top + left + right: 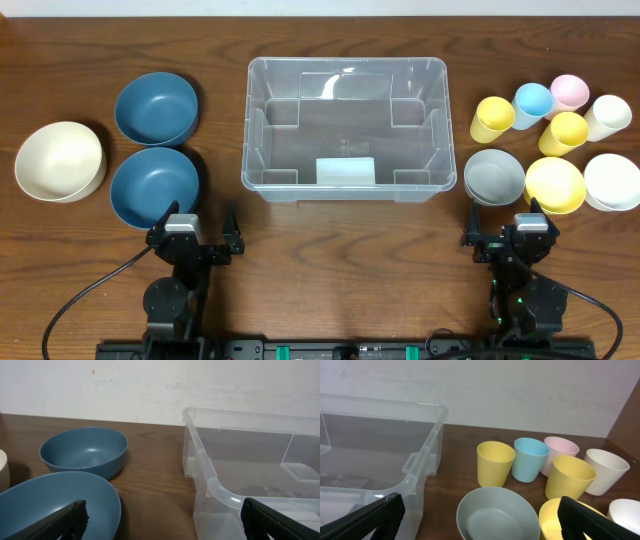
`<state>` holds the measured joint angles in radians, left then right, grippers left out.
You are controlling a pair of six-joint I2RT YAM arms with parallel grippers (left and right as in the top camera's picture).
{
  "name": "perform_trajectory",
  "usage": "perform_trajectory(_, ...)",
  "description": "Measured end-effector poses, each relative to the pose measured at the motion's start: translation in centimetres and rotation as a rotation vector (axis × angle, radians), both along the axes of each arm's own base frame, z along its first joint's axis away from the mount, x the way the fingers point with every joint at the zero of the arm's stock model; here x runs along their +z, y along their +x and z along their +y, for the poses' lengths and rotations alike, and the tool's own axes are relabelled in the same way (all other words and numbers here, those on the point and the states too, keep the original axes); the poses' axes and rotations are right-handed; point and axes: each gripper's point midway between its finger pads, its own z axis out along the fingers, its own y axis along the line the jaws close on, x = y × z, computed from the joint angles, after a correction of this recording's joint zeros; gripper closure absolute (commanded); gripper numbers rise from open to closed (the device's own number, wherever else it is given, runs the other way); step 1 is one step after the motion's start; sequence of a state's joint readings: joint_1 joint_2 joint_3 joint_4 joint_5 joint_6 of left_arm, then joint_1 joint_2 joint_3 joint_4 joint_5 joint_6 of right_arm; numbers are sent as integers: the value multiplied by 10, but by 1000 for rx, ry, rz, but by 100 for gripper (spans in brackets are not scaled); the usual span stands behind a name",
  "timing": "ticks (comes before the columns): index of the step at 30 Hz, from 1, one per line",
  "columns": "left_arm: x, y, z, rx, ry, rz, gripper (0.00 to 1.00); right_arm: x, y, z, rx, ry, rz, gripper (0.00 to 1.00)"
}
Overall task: Pack container
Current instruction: 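Move the right gripper toward the grey bowl on the right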
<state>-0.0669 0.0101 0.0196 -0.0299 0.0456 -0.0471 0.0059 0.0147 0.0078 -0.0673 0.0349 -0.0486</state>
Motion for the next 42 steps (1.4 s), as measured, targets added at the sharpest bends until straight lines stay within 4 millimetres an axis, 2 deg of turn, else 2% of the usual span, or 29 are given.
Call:
perform_trajectory(32,0,0,0,0,0,0,2,2,-1,0,-3,4,-1,1)
perform_trajectory(34,0,0,0,0,0,0,2,10,-3,0,-4,14,-2,1)
perform_trajectory(36,0,0,0,0,0,0,2,27,-7,0,-4,19,-10,1)
perform_trajectory(41,0,0,0,0,0,0,2,99,-25,-1,-5,27,-67,1)
perform_trajectory(42,0,0,0,0,0,0,2,107,-27,-1,-7,28,-61,1)
